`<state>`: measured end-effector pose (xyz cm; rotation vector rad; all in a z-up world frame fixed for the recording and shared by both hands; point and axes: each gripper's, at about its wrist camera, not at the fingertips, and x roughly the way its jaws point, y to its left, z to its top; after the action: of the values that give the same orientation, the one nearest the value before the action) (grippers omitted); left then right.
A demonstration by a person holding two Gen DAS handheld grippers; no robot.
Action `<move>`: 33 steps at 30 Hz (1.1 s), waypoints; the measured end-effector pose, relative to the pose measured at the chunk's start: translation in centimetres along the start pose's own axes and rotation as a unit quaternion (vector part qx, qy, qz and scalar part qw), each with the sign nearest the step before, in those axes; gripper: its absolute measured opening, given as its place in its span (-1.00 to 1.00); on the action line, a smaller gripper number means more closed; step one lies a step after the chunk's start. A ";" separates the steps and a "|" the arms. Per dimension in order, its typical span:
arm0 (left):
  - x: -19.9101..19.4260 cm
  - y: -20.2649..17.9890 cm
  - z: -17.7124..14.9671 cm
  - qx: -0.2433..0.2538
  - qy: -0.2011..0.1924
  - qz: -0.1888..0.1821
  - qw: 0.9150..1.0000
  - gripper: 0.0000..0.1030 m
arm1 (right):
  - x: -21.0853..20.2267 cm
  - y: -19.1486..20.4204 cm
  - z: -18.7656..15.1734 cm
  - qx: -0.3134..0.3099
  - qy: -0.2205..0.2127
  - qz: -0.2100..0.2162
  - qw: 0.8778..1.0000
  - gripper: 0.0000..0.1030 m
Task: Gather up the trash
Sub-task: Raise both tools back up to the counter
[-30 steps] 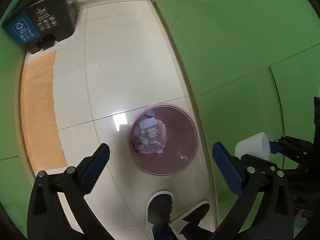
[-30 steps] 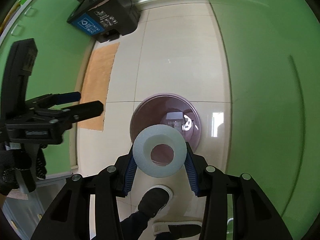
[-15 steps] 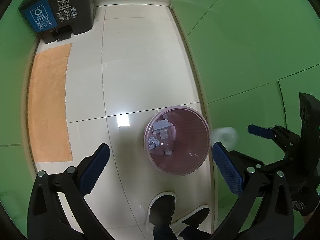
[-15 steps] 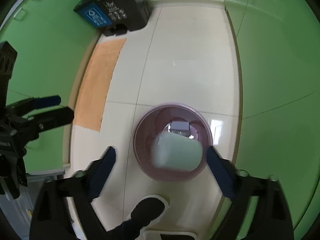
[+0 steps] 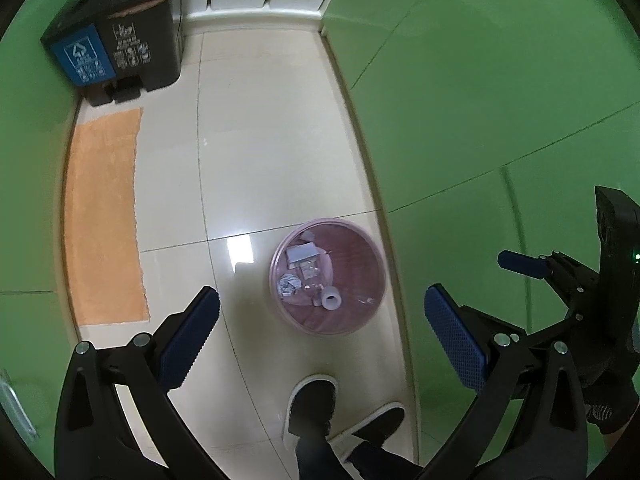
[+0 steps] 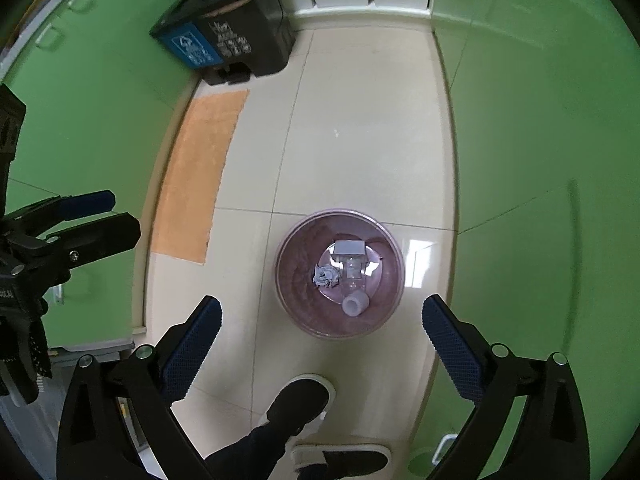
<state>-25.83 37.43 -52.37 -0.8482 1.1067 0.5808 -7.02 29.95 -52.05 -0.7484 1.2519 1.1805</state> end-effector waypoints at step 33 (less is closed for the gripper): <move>-37.7 -30.4 2.2 0.202 -0.149 -0.080 0.965 0.95 | -50.1 -3.9 -10.2 0.117 -0.272 -0.097 0.950 0.88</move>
<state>-14.66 22.19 -7.75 -0.4696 0.8321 0.3160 -1.74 6.70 -6.68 -0.3227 0.8134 0.9649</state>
